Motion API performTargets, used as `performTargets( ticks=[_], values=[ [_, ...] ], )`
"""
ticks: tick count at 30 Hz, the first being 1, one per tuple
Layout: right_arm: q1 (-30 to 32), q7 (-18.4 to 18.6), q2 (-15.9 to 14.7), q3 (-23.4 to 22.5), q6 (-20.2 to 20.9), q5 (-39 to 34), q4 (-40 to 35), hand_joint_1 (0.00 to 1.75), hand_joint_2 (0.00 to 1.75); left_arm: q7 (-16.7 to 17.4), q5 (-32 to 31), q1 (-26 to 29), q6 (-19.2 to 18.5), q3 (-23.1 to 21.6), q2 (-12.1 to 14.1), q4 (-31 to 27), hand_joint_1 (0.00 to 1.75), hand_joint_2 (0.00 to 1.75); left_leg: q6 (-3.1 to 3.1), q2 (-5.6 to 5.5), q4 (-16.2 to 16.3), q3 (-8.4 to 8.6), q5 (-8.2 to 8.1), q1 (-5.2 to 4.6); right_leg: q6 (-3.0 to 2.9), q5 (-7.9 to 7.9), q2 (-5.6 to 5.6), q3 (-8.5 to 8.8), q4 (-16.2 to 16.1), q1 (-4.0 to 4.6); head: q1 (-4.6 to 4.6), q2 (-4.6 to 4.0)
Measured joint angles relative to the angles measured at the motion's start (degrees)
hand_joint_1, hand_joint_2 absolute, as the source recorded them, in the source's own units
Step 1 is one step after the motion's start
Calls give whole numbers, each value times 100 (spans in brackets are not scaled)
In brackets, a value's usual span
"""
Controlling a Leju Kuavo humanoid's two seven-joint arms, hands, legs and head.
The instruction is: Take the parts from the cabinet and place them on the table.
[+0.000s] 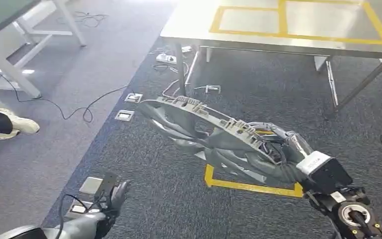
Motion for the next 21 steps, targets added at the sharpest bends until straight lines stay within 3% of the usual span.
performTargets(
  ticks=[1, 2, 3, 5, 6, 7, 8, 10, 11, 12, 14, 16, 17, 18, 20, 21],
  values=[
    [1, 2, 6, 2, 2, 0, -6, 175, 175, 0, 2, -4, 0, 0, 15, 0, 0, 0, -34, 1, 21, -2, -43, -17, -26, 35, -17, 105, -91, -87, 0, 0],
    [0, 7, 6, 2, 6, 4, -4, 175, 175, -2, 0, -6, -2, 0, 6, 0, 0, 0, -72, 21, 136, -16, -90, -19, -29, 36, -15, 152, -141, -63, -22, 0],
    [-10, 9, 6, 0, 4, 4, -4, 175, 175, -4, 2, -23, 0, 0, 15, 0, 0, 0, -105, 33, 487, -208, -266, 9, -49, 26, -35, 165, -144, -72, -57, 0],
    [-16, 2, 6, 2, 0, 4, -4, 175, 175, -2, 4, -11, 0, 0, 20, 0, 0, 0, -156, 44, 1455, -771, -608, 47, -69, 4, -33, 172, -132, -72, -68, 0],
    [-12, 2, 6, 2, 2, 4, -2, 175, 175, -2, 4, 11, 0, 0, 20, 0, 0, 0, -174, 48, 1767, -991, -643, 59, -67, -14, -31, 177, -129, -73, -72, 0],
    [0, 2, 6, 7, 6, 4, -2, 175, 175, -2, 4, 25, 0, 0, 20, 0, 0, 0, -185, 52, 1770, -1060, -528, 74, -62, -34, -25, 197, -129, -77, -85, 0],
    [13, 4, 6, 13, 6, 4, -2, 175, 175, -2, 4, 28, 0, 0, 26, 0, 0, 0, -189, 55, 1507, -980, -308, 91, -48, -63, -22, 227, -128, -79, -99, 0],
    [14, 7, 6, 17, 6, 4, 0, 175, 175, -2, 4, 19, 0, 0, 39, 0, 0, 0, -187, 77, 485, -518, 263, 116, 1, -143, -22, 313, -118, -88, -107, 0],
    [10, 7, 6, 17, 6, 4, 0, 175, 175, -2, 4, 19, 0, 0, 44, 0, 0, 0, -181, 112, 71, -346, 351, 120, 35, -188, -25, 331, -116, -83, -112, 0],
    [0, 4, 6, 15, 4, 4, -2, 175, 175, -2, 4, 9, 0, 0, 44, 0, 0, 0, -143, 102, 2, -274, 267, 76, 77, -230, -9, 325, -92, -42, -116, 0],
    [0, 2, 6, 15, 4, 4, -4, 175, 175, 0, 4, 18, 0, 0, 44, 0, 0, 0, -43, 79, 9, -277, 210, 76, 132, -233, -9, 388, -99, -46, -70, 0],
    [7, 4, 6, 15, 6, 4, -4, 175, 175, 0, 4, 16, 0, 0, 44, 0, 0, 0, 42, 58, -6, -177, 161, 73, 188, -284, -14, 410, -57, -74, -63, 0],
    [5, 4, 6, 18, 9, 4, -4, 175, 175, -2, 4, 17, 0, 0, 44, 0, 0, 0, 84, 59, -20, -119, 129, 78, 202, -353, -13, 307, 145, -82, -46, 0],
    [-11, 4, 6, 17, 6, 4, -7, 175, 175, -2, 4, 9, 0, 0, 46, 0, 0, 0, 124, 58, -18, -82, 95, 72, 203, -496, -13, 111, 558, -82, -24, 0],
    [3, 0, 6, 17, 6, 4, -7, 175, 175, -2, 9, 14, 0, 0, 48, 0, 0, 0, 158, 55, -17, -22, 29, 51, 214, -840, -10, -470, 1552, -76, 4, 0],
    [20, 0, 6, 17, 4, 4, -4, 175, 175, -2, 9, 24, 0, 0, 48, 0, 0, 0, 163, 49, -16, 20, -10, 37, 219, -943, -10, -702, 1872, -77, 4, 0]
  ],
)
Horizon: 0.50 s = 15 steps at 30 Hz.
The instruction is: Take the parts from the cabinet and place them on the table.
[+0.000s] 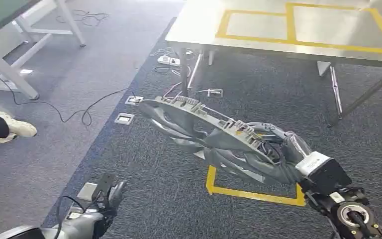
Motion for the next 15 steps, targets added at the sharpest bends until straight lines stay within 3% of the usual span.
performTargets(
  ticks=[1, 2, 4, 5, 7, 8, 9, 10, 11, 13, 15],
  values=[
    [22, 2, 0, 0, 2, 0, 0, 175, 175, 0, 0, 9, 0, 0, 0, 0, 0, 0, 2, -9, 1, 64, -45, -13, -1, 32, 0, -125, 72, 2, -2, 0],
    [36, 2, 0, 0, 0, 0, 0, 175, 175, 0, -2, 14, 0, 0, 0, 0, 0, 0, 2, -21, 0, 140, -99, -23, -18, 209, 0, -111, -127, 4, 5, 0],
    [46, 7, 0, 0, 0, 0, -2, 175, 175, 0, -9, 13, 0, 0, -4, 0, 0, 0, -11, -36, -1, 326, -216, -49, -100, 863, 4, 175, -1087, 25, 18, 0],
    [47, 7, 0, 0, -4, 0, 0, 175, 175, 0, -13, 21, 0, 0, -18, 0, 0, 0, -20, -34, -20, 360, -271, -47, -172, 1263, 3, 299, -1558, 58, 28, 0],
    [49, 0, 0, -7, -17, -4, -7, 175, 175, -2, -20, -4, 0, 0, -31, 0, 0, 0, -84, -37, -6, 372, -320, -46, -219, 1118, -8, 364, -1871, 115, 48, 0],
    [69, -4, 0, -9, -24, -7, -15, 175, 175, -2, -20, -3, 0, 0, -31, 0, 0, 0, -123, -32, -42, 392, -333, -35, -241, 1189, -9, 432, -1859, 129, 35, 0],
    [71, -4, -2, -15, -24, -4, -22, 175, 175, -4, -26, 6, 0, 0, -35, 0, 0, 0, -152, -27, -1, 437, -314, -51, -284, 1134, -17, 412, -1917, 125, 29, 0],
    [75, -2, -2, -17, -26, -7, -26, 175, 175, -2, -28, -14, 0, 0, -35, 0, 0, 0, -191, -17, 6, 485, -336, -43, -315, 1145, 7, 559, -1968, 103, 24, 0],
    [74, 2, 0, -15, -22, -4, -42, 175, 175, -4, -28, -24, 0, 0, -37, 0, 0, 0, -215, -4, 178, 413, -349, -21, -330, 1138, 2, 672, -2005, 78, 33, 0],
    [67, 4, -2, -20, -31, -4, -42, 175, 175, -7, -31, -45, 0, 0, -44, 0, 0, 0, -277, 3, 1034, -99, -442, -9, -367, 1068, 0, 770, -2029, 61, -17, 0],
    [73, 2, -2, -20, -39, -4, -42, 175, 175, -2, -28, -14, 0, 0, -35, 0, 0, 0, -319, 7, 1793, -701, -805, 28, -365, 956, 14, 883, -2030, 53, -22, 0]
  ],
)
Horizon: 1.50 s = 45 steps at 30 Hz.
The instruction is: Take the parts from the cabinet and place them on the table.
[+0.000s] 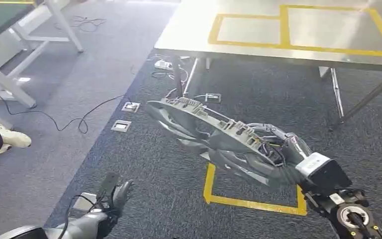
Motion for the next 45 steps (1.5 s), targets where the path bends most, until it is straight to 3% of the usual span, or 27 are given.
performTargets(
  ticks=[1, 3, 4, 6, 8, 9, 11, 13, 15, 17, 18, 19, 20, 21, 22, 25, 26, 28, 30, 32, 33, 34, 36, 37, 42, 43, 45],
  values=[
    [9, 0, 0, 0, 2, 0, 0, 175, 175, 0, 0, 17, 0, 0, 4, 0, 0, 0, -22, 1, 99, -188, -130, 15, 8, -66, 16, 80, 0, -7, -9, 0],
    [27, 0, 0, 4, 11, 0, 0, 175, 175, 0, 2, 17, 4, 0, 17, 0, 0, 0, -37, 6, -370, -216, 27, 40, 48, -225, 25, 284, 1, -27, -26, 0],
    [26, 0, 0, 4, 11, 0, 0, 175, 175, 0, 2, 15, 7, 0, 20, 0, 0, 0, -51, 15, -847, -104, 366, 47, 72, -315, 23, 408, 1, -40, -31, 0],
    [16, -2, 0, 2, 4, 0, 4, 175, 175, 0, 2, 44, 7, 0, 22, 2, 0, 0, -62, 96, -1764, 14, 1395, 49, 134, -496, 5, 483, 30, -24, -37, 0],
    [13, 0, 0, 2, 0, 0, -4, 175, 175, 17, 2, 46, 11, 0, 35, 2, 0, 0, 17, 90, -1739, 34, 1380, 5, 214, -651, 33, 512, -26, -6, -2, 0],
    [24, 0, 0, 0, -2, 0, -9, 175, 175, 15, -2, 44, 13, 0, 28, 0, 0, 0, 75, 86, -1795, 63, 1334, 23, 268, -589, 36, 659, 47, -10, 0, 0],
    [15, 4, 0, 0, 0, 7, -13, 175, 175, 7, -2, 9, 13, 0, 24, -2, 0, 0, 150, 63, -1808, 218, 1288, 35, 308, -565, 19, 565, 188, -41, -2, 0],
    [12, -4, 0, -2, -4, 7, -13, 175, 175, 2, -2, 1, 15, 0, 31, -2, 0, 0, 220, 45, -1807, 363, 1160, 9, 314, -564, 20, 102, 1078, -50, 44, 0],
    [37, -4, 0, -2, -4, 7, -11, 175, 175, 4, 0, 13, 18, 0, 33, 0, 0, 0, 248, 35, -1808, 533, 1000, -15, 335, -1015, 21, -458, 1778, -48, 46, 0],
    [56, -4, 0, -2, 0, 9, -7, 175, 175, 4, 4, 19, 18, 0, 33, 0, 0, 0, 253, -6, -1807, 764, 830, -34, 335, -1479, 19, -731, 1798, -48, 46, 0],
    [64, -4, 0, -2, 4, 17, -4, 175, 175, 4, 4, 19, 17, 0, 33, 0, 0, 0, 253, -22, -1808, 906, 734, -43, 320, -1451, 19, -753, 1560, -47, 46, 0],
    [69, -5, 0, -2, 4, 17, -2, 175, 175, 4, 6, 19, 17, 0, 31, 0, 0, 0, 252, -31, -1809, 1068, 627, -59, 280, -1143, 20, -731, 1167, -41, 61, 0],
    [70, -9, 0, -2, 4, 18, 0, 175, 175, 4, 7, 22, 17, 0, 26, 0, 0, 0, 246, -31, -1818, 1194, 530, -72, 223, -609, 22, -707, 753, -24, 70, 0],
    [73, -13, -4, -2, 7, 17, 9, 175, 175, 4, 4, 39, 17, 0, 4, 4, 0, 0, 241, -29, -1823, 1241, 453, -68, 152, 237, 22, -734, 323, -2, 90, 0],
    [82, -28, -4, -4, 2, 15, 9, 175, 175, 9, 6, 18, 17, 0, 4, 4, 0, 0, 195, -62, -1786, 1309, 376, -85, 156, 524, 50, -770, 210, 46, 72, 0],
    [51, -46, -2, -13, 24, 20, -2, 175, 175, 4, 17, 6, 33, 0, 2, 0, 0, 0, 98, -74, -1813, 1386, 344, -54, 71, 428, 46, -570, 159, 87, 92, 0],
    [39, -50, 0, -11, 28, 20, -13, 175, 175, 4, 17, -5, 33, 0, 4, 0, 0, 0, 82, -67, -1644, 1299, 360, -48, 55, 424, 56, -447, 97, 36, 87, 0],
    [30, -50, 0, -11, 31, 35, -4, 175, 175, 4, 13, -10, 33, 0, -7, 0, 0, 0, 26, -29, -820, 796, 481, -38, -8, 357, 45, -328, 37, 34, 68, 0],
    [22, -50, 0, -11, 24, 35, -4, 175, 175, 7, 20, 8, 33, 0, 2, 2, 0, 0, -56, -17, -86, 180, 102, -9, -19, 236, 52, -214, 33, 32, 68, 0],
    [25, -52, 0, -9, 35, 33, 4, 175, 175, 7, 26, 35, 37, 0, 20, 2, 0, 0, -65, -8, -18, -137, -290, 0, -6, 98, 80, -48, 34, 21, 63, 0],
    [27, -57, 0, -4, 46, 33, 4, 175, 175, 7, 26, 36, 44, 0, 22, 2, 0, 0, -58, -6, -248, -144, -229, 0, 1, 23, 84, 48, 34, 16, 66, 0],
    [26, -61, 0, -4, 50, 33, 4, 175, 175, 7, 26, 33, 44, 0, 33, 2, 0, 0, -55, -4, -630, -77, 22, 0, 16, -55, 84, 152, 35, 9, 66, 0],
    [23, -77, 0, -7, 50, 44, 7, 175, 175, 7, 26, 45, 50, 0, 44, 2, 0, 0, -33, 16, -1610, 154, 1051, 0, 69, -229, 76, 269, 31, 8, 68, 0],
    [12, -83, 0, -9, 48, 44, 15, 175, 175, 7, 26, 53, 50, 0, 44, 2, 0, 0, 2, 24, -1843, 139, 1234, -19, 93, -323, 99, 365, 119, 40, 74, 0],
    [34, -79, 0, -20, 46, 70, 7, 175, 175, 22, -2, 27, 50, 0, 24, -4, 0, 0, 215, 11, -1830, 410, 1200, -8, 238, -510, 77, 445, 313, 20, 184, 0],
    [27, -81, 0, -24, 39, 70, -4, 175, 175, 26, -9, 16, 50, 0, 26, -4, 0, 0, 251, 10, -1826, 454, 1162, -9, 262, -612, 61, 289, 645, 19, 232, 0],
    [50, -76, 0, -50, 13, 72, -7, 175, 175, 52, -26, 5, 48, 0, 26, -4, 0, 0, 270, 10, -1823, 520, 1077, -17, 322, -1008, 56, -265, 1564, -7, 251, 0]
  ],
)
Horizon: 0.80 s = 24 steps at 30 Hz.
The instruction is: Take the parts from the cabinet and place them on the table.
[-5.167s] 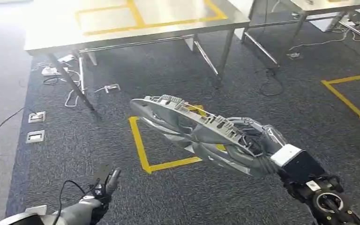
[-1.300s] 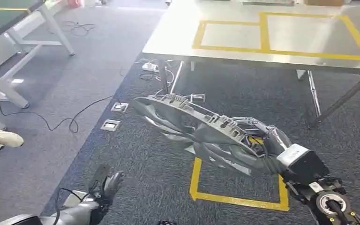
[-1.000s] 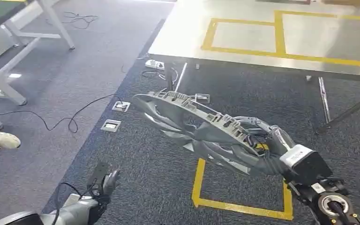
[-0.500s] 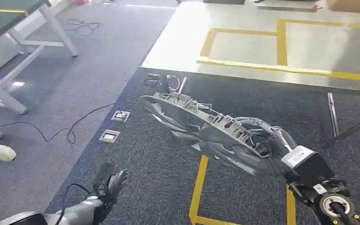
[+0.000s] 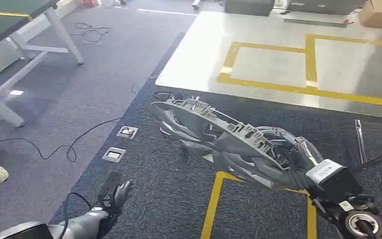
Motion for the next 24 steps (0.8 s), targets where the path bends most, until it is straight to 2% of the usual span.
performTargets(
  ticks=[1, 2, 3, 4, 6, 7, 8, 9, 10, 11, 12, 13, 16, 17, 18, 19, 21, 22, 23, 24],
  values=[
    [27, 0, 0, -4, -6, 2, 0, 175, 175, 24, -5, 1, -9, 0, 0, 0, 0, 0, -2, -2, 1, 41, -46, 0, 13, -192, -2, -237, 306, -6, -4, 0],
    [52, 4, 0, -9, -11, 5, 0, 175, 175, 37, -9, 4, -15, 0, 0, 0, 0, 0, -7, -7, 3, 96, -94, 0, 31, -235, -4, -366, 365, -13, -2, 0],
    [70, 11, 0, -11, -13, 9, 0, 175, 175, 42, -18, 4, -20, 0, -2, 0, 0, 0, -17, -16, 6, 158, -144, 1, 35, -110, -9, -377, 189, -23, -2, 0],
    [78, 15, 0, -11, -15, 13, 0, 175, 175, 42, -20, 2, -26, 0, -7, 0, 0, 0, -28, -20, 9, 234, -196, 1, 14, 158, -11, -300, -174, -33, 0, 0],
    [80, 17, -2, -24, -17, 20, 0, 175, 175, 48, -33, -5, -35, 0, -20, 0, 0, 0, -67, -19, 8, 389, -318, 1, -33, 1050, -20, -49, -1192, -41, 7, 0],
    [94, 11, -5, -44, -28, 18, 4, 175, 175, 52, -44, -32, -39, 0, -22, 2, 0, 0, -100, -14, 38, 431, -351, -11, -37, 1108, -20, -74, -1344, -22, 44, 0],
    [85, 13, -7, -57, -41, 15, 4, 175, 175, 59, -57, -50, -50, 0, -24, 2, 0, 0, -129, -24, 19, 404, -369, -16, -90, 1019, -28, -51, -1377, 16, 135, -4],
    [96, 9, -7, -70, -48, 13, 0, 175, 175, 68, -57, -57, -50, 0, -24, 2, 0, 0, -168, -24, 15, 413, -395, -13, -134, 1113, -16, 19, -1377, 8, 171, -7],
    [101, 7, -9, -92, -52, 15, 0, 175, 175, 68, -64, -63, -50, 0, -26, 2, 0, 0, -181, -25, 63, 439, -393, -24, -166, 1085, -17, 13, -1387, 18, 210, -4],
    [99, -4, -7, -109, -68, 37, -2, 175, 175, 72, -70, -76, -52, 0, -28, 2, 0, 0, -205, -24, 60, 457, -407, -17, -199, 1094, -4, 81, -1404, 11, 210, -4],
    [100, -11, -7, -114, -74, 53, -11, 175, 175, 72, -72, -88, -59, 0, -33, 0, 0, 0, -228, -11, 144, 414, -475, 2, -215, 1096, -3, 149, -1441, -13, 203, -4],
    [97, -18, -9, -135, -85, 74, -9, 175, 175, 72, -74, -110, -68, 0, -44, 0, 0, 0, -252, -4, 418, 274, -579, 0, -242, 1081, -4, 184, -1456, -12, 201, -4],
    [97, -48, -9, -188, -120, 85, -9, 175, 175, 74, -72, -122, -68, 0, -46, 2, 0, 0, -301, -3, 1774, -596, -1022, 4, -312, 1006, -2, 236, -1455, 9, 192, -4],
    [101, -55, -9, -201, -127, 92, -7, 175, 175, 74, -72, -111, -68, 0, -46, 2, 0, 0, -299, -3, 1973, -804, -1014, 3, -315, 971, 12, 269, -1455, 15, 180, -4],
    [105, -66, -9, -206, -136, 98, -7, 175, 175, 74, -72, -107, -68, 0, -46, 2, 0, 0, -279, -3, 1863, -852, -856, 1, -317, 929, 23, 318, -1455, 25, 175, -4],
    [104, -87, -9, -214, -153, 124, -7, 175, 175, 74, -74, -112, -74, 0, -46, 2, 0, 0, -251, -3, 1515, -770, -593, -7, -313, 884, 28, 375, -1455, 31, 171, -4],
    [100, -125, -9, -254, -232, 188, -13, 175, 175, 77, -92, -128, -79, 0, -46, 2, 0, 0, -151, -1, 422, -377, 113, -57, -296, 777, 28, 510, -1460, 39, 162, -4],
    [97, -142, -9, -295, -304, 210, -26, 175, 175, 88, -103, -131, -79, 0, -39, 2, 0, 0, -84, 11, 65, -292, 271, -103, -283, 731, 22, 530, -1463, 36, 171, -4],
    [84, -155, -9, -339, -396, 230, -46, 175, 175, 116, -109, -147, -79, 0, -33, 2, 0, 0, -75, 10, -25, -252, 53, -117, -253, 707, 42, 514, -1462, 49, 168, -4],
    [59, -155, -9, -405, -488, 249, -74, 175, 175, 125, -112, -154, -79, 0, -31, 2, 0, 0, -55, 10, 3, -229, 123, -126, -211, 679, 36, 500, -1490, 38, 157, -4]
  ],
)
